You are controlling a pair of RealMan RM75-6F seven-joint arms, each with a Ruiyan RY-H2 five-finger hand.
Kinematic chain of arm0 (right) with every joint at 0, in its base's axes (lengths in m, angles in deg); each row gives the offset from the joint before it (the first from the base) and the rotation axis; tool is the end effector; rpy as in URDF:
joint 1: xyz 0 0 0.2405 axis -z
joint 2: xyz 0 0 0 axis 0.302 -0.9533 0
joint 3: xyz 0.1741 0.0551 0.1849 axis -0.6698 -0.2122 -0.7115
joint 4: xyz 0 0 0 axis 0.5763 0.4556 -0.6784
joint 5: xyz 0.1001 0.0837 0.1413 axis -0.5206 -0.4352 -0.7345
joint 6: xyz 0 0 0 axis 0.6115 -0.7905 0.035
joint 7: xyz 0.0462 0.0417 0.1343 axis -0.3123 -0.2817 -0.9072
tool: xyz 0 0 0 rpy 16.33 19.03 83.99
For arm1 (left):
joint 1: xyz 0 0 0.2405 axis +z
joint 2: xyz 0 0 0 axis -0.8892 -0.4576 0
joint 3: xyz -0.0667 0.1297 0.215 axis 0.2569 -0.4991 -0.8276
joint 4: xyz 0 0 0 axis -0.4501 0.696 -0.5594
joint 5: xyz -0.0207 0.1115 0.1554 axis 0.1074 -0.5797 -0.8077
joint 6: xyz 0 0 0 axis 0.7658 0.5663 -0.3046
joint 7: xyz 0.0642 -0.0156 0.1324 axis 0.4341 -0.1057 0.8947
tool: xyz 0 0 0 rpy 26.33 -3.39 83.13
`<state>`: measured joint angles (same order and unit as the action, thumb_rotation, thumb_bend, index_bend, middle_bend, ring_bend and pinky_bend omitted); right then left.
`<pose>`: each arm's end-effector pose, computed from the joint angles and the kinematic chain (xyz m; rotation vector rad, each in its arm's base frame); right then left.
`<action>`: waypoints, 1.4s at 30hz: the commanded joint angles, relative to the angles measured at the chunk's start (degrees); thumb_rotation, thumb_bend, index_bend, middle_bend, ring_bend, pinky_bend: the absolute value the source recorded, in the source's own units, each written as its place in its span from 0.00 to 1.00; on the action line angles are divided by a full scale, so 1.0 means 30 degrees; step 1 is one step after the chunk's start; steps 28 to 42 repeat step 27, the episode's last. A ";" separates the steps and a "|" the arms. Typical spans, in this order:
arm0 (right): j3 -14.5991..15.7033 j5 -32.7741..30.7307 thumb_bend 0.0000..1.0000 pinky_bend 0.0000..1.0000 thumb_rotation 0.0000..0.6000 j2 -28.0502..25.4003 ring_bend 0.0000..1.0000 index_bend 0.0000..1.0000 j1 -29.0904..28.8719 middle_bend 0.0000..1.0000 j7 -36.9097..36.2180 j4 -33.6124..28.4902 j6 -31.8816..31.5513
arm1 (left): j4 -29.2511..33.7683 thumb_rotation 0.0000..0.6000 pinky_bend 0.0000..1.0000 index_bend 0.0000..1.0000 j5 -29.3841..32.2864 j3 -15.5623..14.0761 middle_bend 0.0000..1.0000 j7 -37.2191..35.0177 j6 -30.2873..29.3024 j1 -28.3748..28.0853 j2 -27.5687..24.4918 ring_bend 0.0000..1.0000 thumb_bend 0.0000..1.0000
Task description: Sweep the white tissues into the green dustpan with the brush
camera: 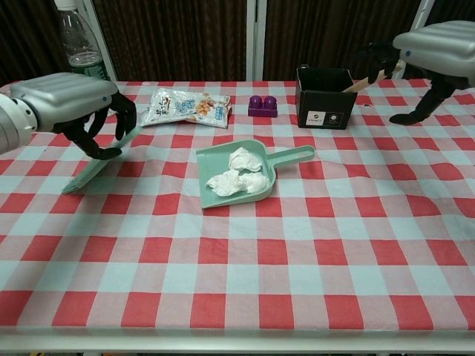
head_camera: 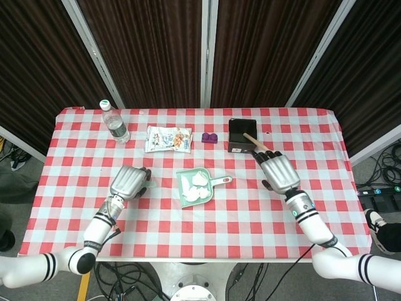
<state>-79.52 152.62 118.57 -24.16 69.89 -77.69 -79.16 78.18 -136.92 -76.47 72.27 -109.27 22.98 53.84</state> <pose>-0.1769 -0.3430 0.0780 1.8519 -0.6930 0.7781 -0.1675 0.3316 0.0019 -1.8775 -0.8417 -0.7610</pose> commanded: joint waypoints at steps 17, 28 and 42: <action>0.2425 0.4608 0.20 0.10 1.00 -0.4915 0.01 0.06 0.6399 0.16 -0.6404 -0.0946 -0.5323 | 0.1172 1.00 0.40 0.24 -0.5081 -0.0850 0.30 -0.8470 -0.8495 0.6165 -0.4727 0.26 0.21; 0.3011 0.6544 0.21 0.06 1.00 -0.4762 0.00 0.00 1.0064 0.13 -1.0448 0.0995 -0.9272 | -0.0387 1.00 0.25 0.24 -0.5797 -0.3036 0.26 -1.0896 -1.1181 1.0339 -0.6130 0.19 0.19; 0.3011 0.6544 0.21 0.06 1.00 -0.4762 0.00 0.00 1.0064 0.13 -1.0448 0.0995 -0.9272 | -0.0387 1.00 0.25 0.24 -0.5797 -0.3036 0.26 -1.0896 -1.1181 1.0339 -0.6130 0.19 0.19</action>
